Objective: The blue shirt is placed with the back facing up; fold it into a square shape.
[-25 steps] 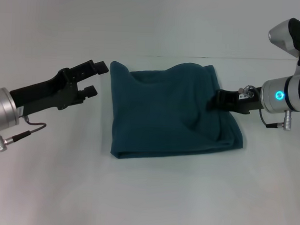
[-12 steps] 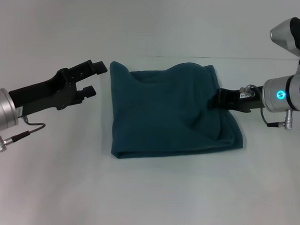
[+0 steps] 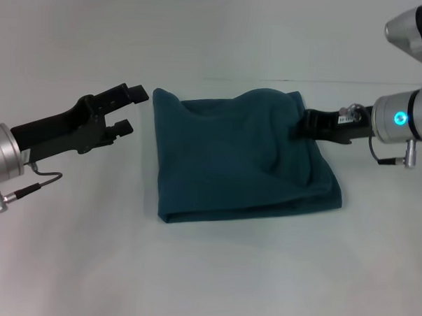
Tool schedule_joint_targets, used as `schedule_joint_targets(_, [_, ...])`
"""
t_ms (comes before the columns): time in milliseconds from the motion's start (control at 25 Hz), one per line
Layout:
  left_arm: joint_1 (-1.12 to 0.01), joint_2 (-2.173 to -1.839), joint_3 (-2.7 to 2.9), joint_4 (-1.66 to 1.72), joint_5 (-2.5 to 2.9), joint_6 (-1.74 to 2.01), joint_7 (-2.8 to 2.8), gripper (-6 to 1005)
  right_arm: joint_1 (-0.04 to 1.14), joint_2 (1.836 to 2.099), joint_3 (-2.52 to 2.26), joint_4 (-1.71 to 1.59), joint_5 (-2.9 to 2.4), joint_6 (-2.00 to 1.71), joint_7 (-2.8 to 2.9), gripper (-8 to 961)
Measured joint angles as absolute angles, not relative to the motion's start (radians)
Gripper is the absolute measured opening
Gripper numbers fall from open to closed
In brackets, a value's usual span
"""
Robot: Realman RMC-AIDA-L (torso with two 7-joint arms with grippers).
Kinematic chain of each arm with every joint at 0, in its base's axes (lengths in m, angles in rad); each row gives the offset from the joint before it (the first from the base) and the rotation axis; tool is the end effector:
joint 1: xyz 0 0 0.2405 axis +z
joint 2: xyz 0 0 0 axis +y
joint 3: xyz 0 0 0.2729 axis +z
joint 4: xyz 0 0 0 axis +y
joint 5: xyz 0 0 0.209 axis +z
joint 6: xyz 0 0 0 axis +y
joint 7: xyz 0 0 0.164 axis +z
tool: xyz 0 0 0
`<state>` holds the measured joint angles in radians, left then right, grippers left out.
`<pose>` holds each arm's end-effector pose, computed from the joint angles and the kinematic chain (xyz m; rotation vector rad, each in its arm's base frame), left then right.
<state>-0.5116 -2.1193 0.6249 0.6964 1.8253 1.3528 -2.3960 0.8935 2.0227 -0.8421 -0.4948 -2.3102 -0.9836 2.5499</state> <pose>-0.2695 0.3799 -0.0033 -1.9210 -1.9247 -1.1671 0.2298 0.4661 -0.0439 -2.1222 1.6539 0.3309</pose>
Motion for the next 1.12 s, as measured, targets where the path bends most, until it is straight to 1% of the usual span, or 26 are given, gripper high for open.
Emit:
schedule_joint_targets(280, [-0.51,-2.119,0.619,0.696,1.825,1.353,-2.396,962,0.87,2.024,-0.85,-0.61,-2.318,-1.046,2.588,36])
schedule_joint_targets(480, [-0.509,-2.118,0.616,0.696,1.825,1.354,-2.396,962,0.853,2.029,-0.852,-0.667,-2.321,-1.058,2.595,41])
schedule_joint_targets(1120, [-0.507,-2.12,0.609,0.695,1.825,1.353,-2.396,962,0.85,2.028,-0.853,-0.609,-2.373,-0.989,2.594,71])
